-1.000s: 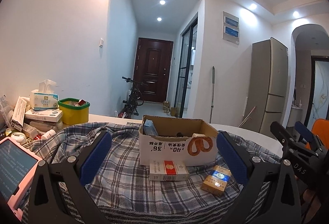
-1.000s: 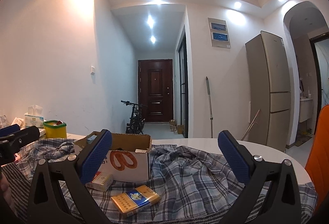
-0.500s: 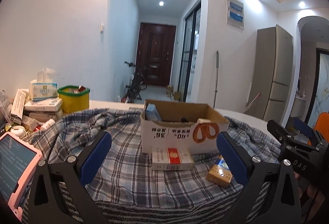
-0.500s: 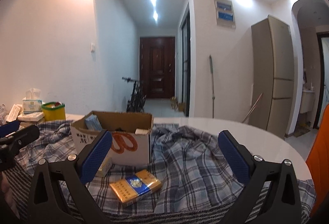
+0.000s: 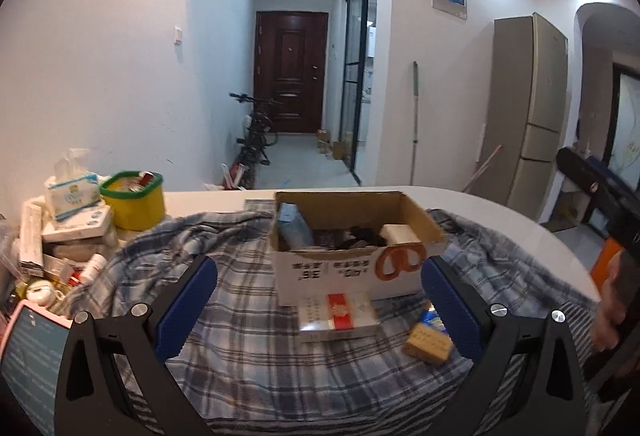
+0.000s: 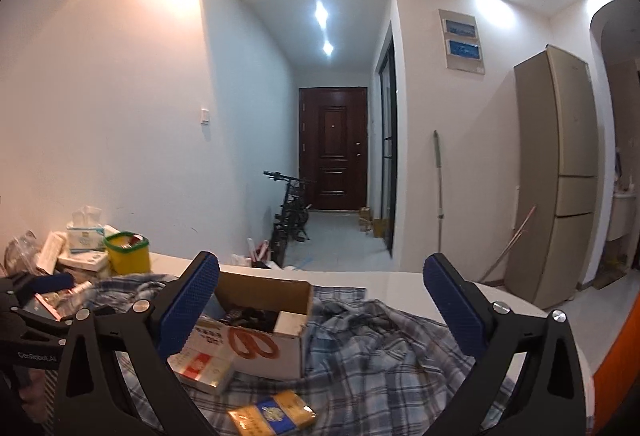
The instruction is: Organize objects
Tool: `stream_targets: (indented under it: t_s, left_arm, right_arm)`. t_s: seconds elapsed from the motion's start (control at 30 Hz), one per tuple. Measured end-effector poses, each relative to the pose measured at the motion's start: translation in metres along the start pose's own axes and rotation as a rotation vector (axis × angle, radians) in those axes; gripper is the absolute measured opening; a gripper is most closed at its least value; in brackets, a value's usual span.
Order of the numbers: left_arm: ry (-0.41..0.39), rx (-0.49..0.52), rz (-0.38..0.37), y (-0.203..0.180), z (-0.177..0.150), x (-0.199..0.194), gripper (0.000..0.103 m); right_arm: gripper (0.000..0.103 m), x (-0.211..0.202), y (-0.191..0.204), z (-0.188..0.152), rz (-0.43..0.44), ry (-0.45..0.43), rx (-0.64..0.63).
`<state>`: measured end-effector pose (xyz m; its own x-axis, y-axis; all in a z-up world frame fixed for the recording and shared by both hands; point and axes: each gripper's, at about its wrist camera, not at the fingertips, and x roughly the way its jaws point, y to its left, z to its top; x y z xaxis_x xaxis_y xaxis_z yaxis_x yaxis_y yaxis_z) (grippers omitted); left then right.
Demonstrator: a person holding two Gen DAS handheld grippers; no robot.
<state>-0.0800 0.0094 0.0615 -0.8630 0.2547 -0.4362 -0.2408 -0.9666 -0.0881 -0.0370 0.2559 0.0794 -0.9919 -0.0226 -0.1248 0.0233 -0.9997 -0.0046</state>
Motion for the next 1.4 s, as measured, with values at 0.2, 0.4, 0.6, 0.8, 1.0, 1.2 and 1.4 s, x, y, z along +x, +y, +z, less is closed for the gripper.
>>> stream_targets:
  t_s: [0.2,0.4,0.6,0.8,1.0,1.2,1.4]
  left_arm:
    - [0.065,-0.051,-0.127,-0.01,0.025,0.016,0.103]
    - [0.029,-0.096,-0.082,-0.012,0.029,0.051,0.103]
    - [0.083,-0.095,-0.008,-0.001,-0.002,0.087,0.103]
    - [0.151,-0.094,0.019,0.004,-0.018,0.109,0.103]
    - [0.158,-0.122,0.046,0.011,-0.022,0.111,0.103]
    - [0.226,-0.155,0.074,0.02,-0.029,0.127,0.103]
    - [0.241,-0.175,0.079,0.024,-0.031,0.129,0.103]
  right_arm:
    - [0.102,0.016,0.0,-0.012,-0.074,0.011,-0.051]
    - [0.102,0.033,-0.015,-0.023,-0.077,0.051,0.003]
    - [0.102,0.053,-0.015,-0.046,-0.043,0.136,0.017]
    - [0.102,0.065,-0.007,-0.062,-0.013,0.233,-0.009]
    - [0.102,0.076,-0.012,-0.073,-0.028,0.299,-0.003]
    - [0.102,0.082,-0.016,-0.079,-0.013,0.346,0.01]
    - [0.102,0.092,-0.008,-0.087,0.031,0.413,-0.008]
